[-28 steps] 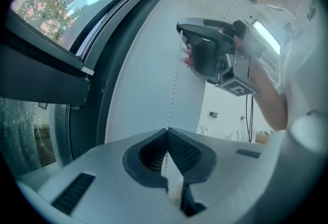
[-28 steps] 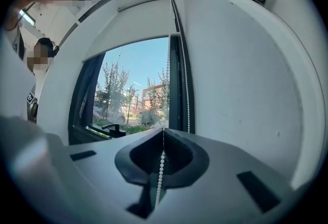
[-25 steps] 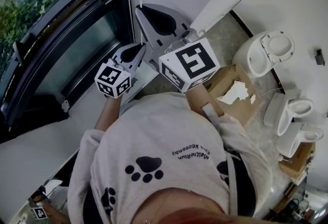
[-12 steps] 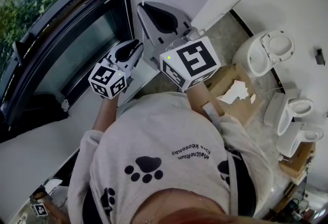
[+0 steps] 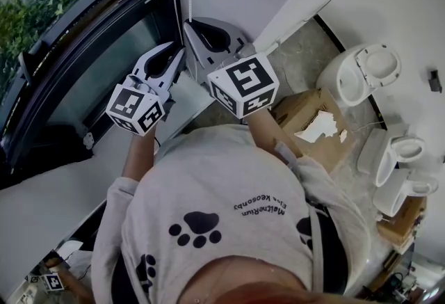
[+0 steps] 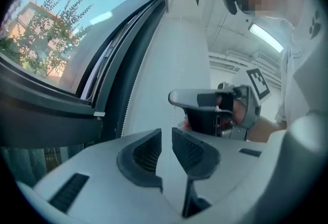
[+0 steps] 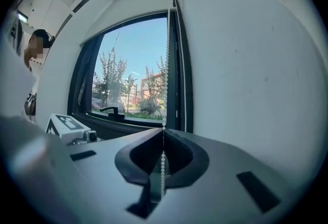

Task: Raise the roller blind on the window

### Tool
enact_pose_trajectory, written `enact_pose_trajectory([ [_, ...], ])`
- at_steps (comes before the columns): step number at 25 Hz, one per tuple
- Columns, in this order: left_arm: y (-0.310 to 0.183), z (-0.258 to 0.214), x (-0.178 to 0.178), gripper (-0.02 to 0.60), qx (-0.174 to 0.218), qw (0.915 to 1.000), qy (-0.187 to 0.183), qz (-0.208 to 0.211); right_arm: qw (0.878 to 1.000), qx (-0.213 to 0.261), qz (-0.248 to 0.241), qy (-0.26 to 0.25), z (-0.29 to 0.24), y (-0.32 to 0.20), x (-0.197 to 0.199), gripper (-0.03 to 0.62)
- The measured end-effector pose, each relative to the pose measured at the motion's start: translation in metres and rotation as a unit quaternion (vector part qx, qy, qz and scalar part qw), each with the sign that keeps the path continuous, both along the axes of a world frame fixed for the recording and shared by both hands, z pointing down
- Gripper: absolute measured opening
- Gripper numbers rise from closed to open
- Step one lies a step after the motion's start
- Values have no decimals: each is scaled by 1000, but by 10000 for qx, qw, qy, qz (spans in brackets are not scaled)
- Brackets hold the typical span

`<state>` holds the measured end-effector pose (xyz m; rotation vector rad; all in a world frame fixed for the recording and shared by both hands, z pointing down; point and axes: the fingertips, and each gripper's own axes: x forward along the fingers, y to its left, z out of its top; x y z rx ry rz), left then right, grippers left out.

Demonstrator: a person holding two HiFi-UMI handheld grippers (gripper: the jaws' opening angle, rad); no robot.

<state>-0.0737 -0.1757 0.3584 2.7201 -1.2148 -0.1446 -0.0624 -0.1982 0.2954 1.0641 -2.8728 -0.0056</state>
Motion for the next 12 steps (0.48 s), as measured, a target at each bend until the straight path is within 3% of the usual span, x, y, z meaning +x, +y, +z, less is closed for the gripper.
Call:
enact_pose_trajectory([
  [12, -5, -37, -3, 70, 391, 9992, 30, -65, 9953, -738, 1, 623, 98, 0, -7, 8],
])
